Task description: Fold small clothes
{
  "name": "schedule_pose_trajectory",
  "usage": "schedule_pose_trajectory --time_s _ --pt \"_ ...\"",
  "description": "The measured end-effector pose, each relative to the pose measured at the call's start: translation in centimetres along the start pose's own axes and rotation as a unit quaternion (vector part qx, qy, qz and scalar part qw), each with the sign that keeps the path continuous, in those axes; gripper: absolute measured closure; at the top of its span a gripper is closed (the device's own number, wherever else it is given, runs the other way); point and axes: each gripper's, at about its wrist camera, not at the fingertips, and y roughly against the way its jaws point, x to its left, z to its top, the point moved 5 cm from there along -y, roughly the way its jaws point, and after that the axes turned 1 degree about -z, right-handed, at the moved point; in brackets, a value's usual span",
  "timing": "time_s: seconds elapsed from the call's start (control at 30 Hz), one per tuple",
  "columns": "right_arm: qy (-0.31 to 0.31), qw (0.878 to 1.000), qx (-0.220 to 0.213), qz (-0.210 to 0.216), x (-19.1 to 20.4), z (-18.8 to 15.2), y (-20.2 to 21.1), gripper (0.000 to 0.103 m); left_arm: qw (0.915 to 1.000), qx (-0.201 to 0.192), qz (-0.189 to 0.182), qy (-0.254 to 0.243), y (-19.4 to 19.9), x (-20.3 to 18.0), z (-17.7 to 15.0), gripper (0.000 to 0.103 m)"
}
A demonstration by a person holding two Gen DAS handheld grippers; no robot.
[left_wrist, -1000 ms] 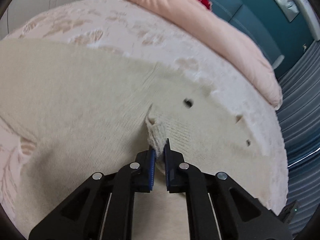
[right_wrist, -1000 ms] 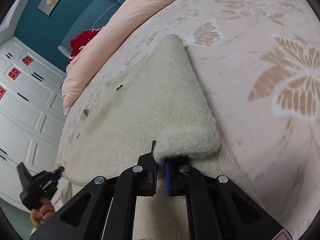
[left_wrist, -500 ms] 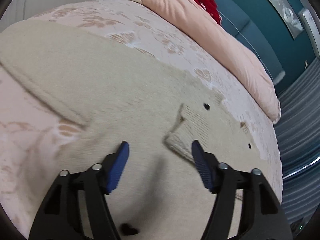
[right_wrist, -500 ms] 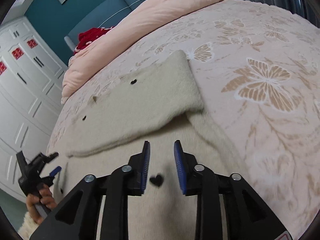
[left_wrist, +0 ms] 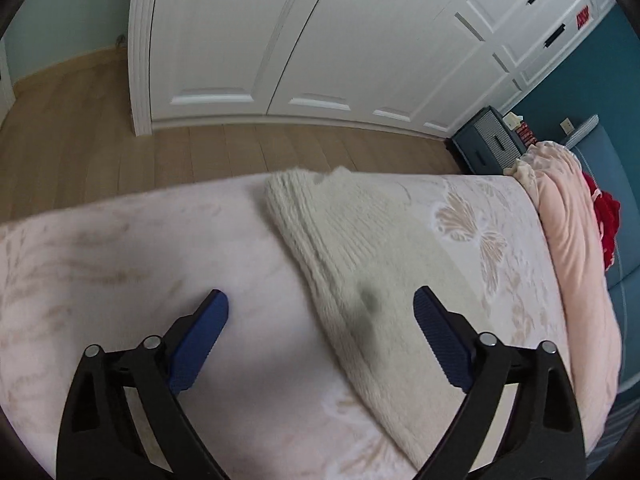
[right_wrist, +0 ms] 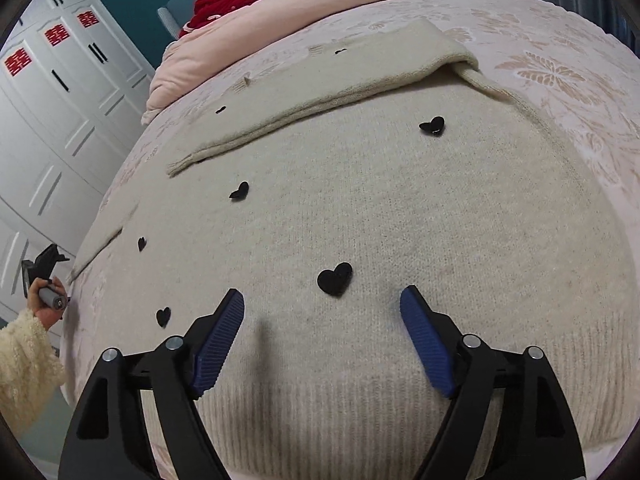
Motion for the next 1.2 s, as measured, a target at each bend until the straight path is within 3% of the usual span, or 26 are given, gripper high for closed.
schedule_pose_trajectory --time_s 0.03,0.07,0.1,0.13,0.23,0.3,0.37,0.43,0.5,0.57,0.63,0.67,0.7,0.77,0.87,0.97,1.07,1.2 --pt "0.001 1.0 0.005 -0.006 0.2 0.1 -0.2 0.018 0.9997 0.006 0.006 -0.022 -0.5 -0.6 0.2 0.05" --pt "0.007 1.0 0.007 -0.012 0.4 0.1 -0.3 0.017 0.999 0.019 0.012 -0.039 -1.0 -1.3 0.3 0.078" --pt "0.014 1.0 0.009 -0.017 0.6 0.0 -0.4 0.016 0.9984 0.024 0.009 -0.051 -1.1 -1.9 0.5 0.092" --pt "0.025 0.999 0.01 -0.025 0.8 -0.1 -0.5 0.016 0.9979 0.024 -0.008 -0.06 -0.7 -2.5 0.8 0.093" --pt "0.059 0.997 0.007 -0.043 1.3 -0.6 -0.8 0.016 0.9915 -0.025 -0.06 -0.113 3.6 -6.7 0.6 0.093" --pt "0.07 0.996 0.002 -0.048 1.5 -0.8 -0.8 0.015 0.9788 -0.045 -0.112 -0.165 7.4 -11.1 -1.0 0.094" --pt "0.068 0.997 -0.002 -0.046 1.4 -0.8 -0.8 0.015 0.9598 -0.054 -0.176 -0.212 11.9 -16.0 -4.0 0.094" --pt "0.047 0.998 -0.004 -0.035 1.1 -0.5 -0.5 0.015 0.9348 -0.051 -0.245 -0.252 16.6 -21.1 -8.4 0.094" --pt "0.011 1.0 -0.006 -0.012 0.6 0.0 0.0 0.015 0.9072 -0.019 -0.311 -0.283 20.2 -25.4 -14.2 0.093" --pt "-0.03 0.999 -0.009 0.014 -0.3 0.6 0.4 0.016 0.8843 0.029 -0.345 -0.313 22.0 -28.7 -21.3 0.09" --pt "-0.057 0.998 -0.013 0.023 -1.3 1.3 1.0 0.017 0.8682 0.082 -0.353 -0.339 22.2 -30.2 -28.5 0.086" --pt "-0.06 0.998 -0.019 0.022 -1.6 1.6 1.3 0.017 0.86 0.109 -0.354 -0.351 21.9 -30.2 -32.0 0.07" --pt "-0.059 0.998 -0.026 0.021 -2.0 2.2 1.8 0.017 0.8555 0.134 -0.346 -0.361 21.4 -29.8 -35.3 0.047" --pt "-0.051 0.998 -0.039 0.018 -2.5 3.5 2.6 0.017 0.8579 0.165 -0.326 -0.362 20.3 -27.7 -39.8 0.036" --pt "-0.048 0.997 -0.046 0.037 -3.0 6.4 2.8 0.017 0.8702 0.205 -0.305 -0.328 18.4 -23.1 -42.2 0.034" --pt "-0.054 0.995 -0.042 0.068 -2.6 10.0 1.4 0.017 0.8926 0.221 -0.271 -0.285 16.3 -17.7 -41.0 0.034" --pt "-0.051 0.994 -0.032 0.096 -0.7 13.6 -1.6 0.017 0.9154 0.194 -0.238 -0.261 14.5 -13.3 -37.7 0.034" --pt "-0.024 0.996 -0.02 0.087 2.7 16.8 -6.6 0.033 0.9084 0.198 -0.277 -0.243 13.8 -10.7 -36.0 0.036"
